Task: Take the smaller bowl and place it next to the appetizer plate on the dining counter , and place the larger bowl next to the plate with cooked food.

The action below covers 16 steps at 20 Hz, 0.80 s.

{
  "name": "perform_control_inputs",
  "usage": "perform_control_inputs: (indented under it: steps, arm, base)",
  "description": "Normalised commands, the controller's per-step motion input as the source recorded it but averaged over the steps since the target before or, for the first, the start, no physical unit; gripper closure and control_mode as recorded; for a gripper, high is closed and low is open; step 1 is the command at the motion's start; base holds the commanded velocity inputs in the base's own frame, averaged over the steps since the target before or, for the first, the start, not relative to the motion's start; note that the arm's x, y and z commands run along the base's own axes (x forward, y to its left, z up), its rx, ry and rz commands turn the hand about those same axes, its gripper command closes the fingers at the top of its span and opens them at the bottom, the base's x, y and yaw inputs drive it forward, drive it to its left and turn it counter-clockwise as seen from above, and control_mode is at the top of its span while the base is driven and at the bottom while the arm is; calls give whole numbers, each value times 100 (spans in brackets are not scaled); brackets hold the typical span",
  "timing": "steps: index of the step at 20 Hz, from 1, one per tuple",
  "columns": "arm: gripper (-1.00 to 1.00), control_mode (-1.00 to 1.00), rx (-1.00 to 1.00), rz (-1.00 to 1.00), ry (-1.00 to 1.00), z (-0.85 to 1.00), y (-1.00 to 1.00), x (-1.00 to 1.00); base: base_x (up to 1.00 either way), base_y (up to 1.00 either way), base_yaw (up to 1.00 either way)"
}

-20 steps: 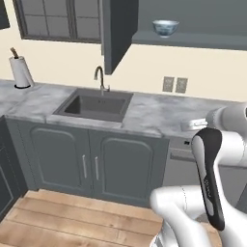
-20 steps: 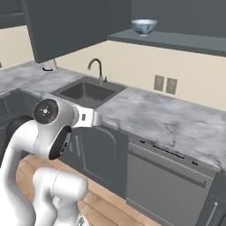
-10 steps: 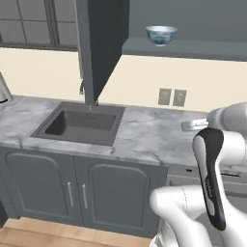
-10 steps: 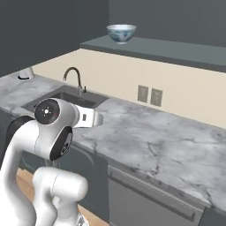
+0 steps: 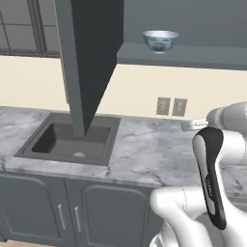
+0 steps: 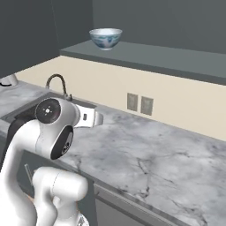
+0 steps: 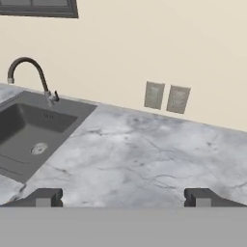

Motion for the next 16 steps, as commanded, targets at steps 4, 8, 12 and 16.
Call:
perform_control_inputs:
  steps: [4,8,12,16]
  arm:
    - [-100,100,0,0,0,0,0,0]
    - [-100,-100,0,-7,-15,6,1,-10]
    - [-100,-100,5,-16,-6,42,0,-19]
    - [-100,-100,23,-11,0,74,0,-6]
  base:
    - [26,0,-5]
    - [0,0,0]
    - [0,0,0]
    - [0,0,0]
